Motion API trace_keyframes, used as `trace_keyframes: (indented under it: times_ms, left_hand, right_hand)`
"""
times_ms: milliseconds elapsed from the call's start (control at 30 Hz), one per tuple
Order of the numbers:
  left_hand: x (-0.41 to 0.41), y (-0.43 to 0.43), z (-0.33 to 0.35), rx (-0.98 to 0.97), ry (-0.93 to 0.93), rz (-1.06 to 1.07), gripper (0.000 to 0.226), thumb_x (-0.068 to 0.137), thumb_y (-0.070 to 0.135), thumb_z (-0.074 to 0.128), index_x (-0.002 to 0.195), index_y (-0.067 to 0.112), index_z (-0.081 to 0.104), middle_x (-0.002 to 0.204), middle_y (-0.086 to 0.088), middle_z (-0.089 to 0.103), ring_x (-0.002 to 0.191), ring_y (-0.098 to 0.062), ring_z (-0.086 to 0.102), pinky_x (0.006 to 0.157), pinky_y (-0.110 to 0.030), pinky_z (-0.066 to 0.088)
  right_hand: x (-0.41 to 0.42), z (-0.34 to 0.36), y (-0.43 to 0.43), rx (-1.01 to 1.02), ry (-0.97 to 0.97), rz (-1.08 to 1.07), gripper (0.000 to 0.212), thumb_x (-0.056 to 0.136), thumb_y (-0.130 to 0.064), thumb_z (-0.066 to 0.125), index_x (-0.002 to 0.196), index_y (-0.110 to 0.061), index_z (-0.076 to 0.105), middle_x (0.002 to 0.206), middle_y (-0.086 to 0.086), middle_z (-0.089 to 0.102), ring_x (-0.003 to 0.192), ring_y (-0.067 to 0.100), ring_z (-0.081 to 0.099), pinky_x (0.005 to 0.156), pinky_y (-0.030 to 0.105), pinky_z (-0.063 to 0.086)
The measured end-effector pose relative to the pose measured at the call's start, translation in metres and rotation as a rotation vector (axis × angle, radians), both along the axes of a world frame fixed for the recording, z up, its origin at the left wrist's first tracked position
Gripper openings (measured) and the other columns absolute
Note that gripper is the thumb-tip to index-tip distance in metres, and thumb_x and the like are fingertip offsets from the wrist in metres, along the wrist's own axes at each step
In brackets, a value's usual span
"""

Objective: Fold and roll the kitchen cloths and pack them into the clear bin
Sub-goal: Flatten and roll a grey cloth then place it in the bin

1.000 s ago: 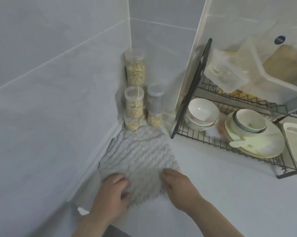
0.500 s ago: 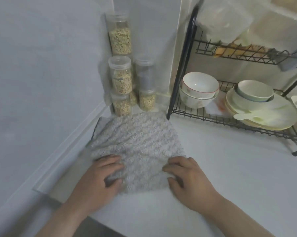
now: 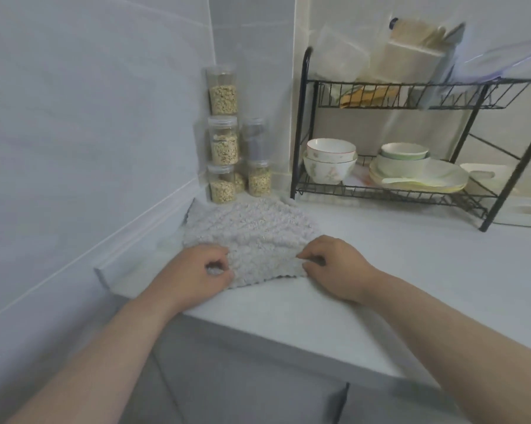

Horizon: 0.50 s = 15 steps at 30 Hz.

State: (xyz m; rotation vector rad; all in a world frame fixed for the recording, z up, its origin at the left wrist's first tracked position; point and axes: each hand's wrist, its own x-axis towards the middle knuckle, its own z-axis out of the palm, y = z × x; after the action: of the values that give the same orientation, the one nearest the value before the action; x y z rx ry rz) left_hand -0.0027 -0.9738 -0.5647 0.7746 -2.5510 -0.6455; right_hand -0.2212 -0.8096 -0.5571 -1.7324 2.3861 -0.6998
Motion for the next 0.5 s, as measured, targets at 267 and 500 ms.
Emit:
trace_keyframes:
  times_ms: [267, 500]
  left_hand:
    - [0.002, 0.039, 0.008, -0.03, -0.068, -0.164, 0.009, 0.082, 0.031, 0.068, 0.078, 0.036, 0.062, 0.094, 0.013, 0.06, 0.09, 0.0, 0.055, 0.079, -0.016, 0.041]
    - [-0.017, 0.034, 0.033, -0.013, 0.097, 0.001, 0.013, 0.093, 0.022, 0.056, 0.085, 0.025, 0.066, 0.096, 0.01, 0.06, 0.091, -0.006, 0.056, 0.08, -0.021, 0.039]
  right_hand:
    - [0.03, 0.014, 0.089, 0.117, -0.003, -0.111, 0.03, 0.092, -0.035, 0.056, 0.119, -0.025, 0.066, 0.12, -0.008, 0.057, 0.111, 0.011, 0.054, 0.096, 0.017, 0.037]
    - [0.014, 0.04, 0.111, -0.131, -0.134, -0.347, 0.024, 0.095, -0.021, 0.049, 0.109, -0.023, 0.068, 0.107, -0.008, 0.067, 0.087, 0.007, 0.059, 0.069, 0.014, 0.04]
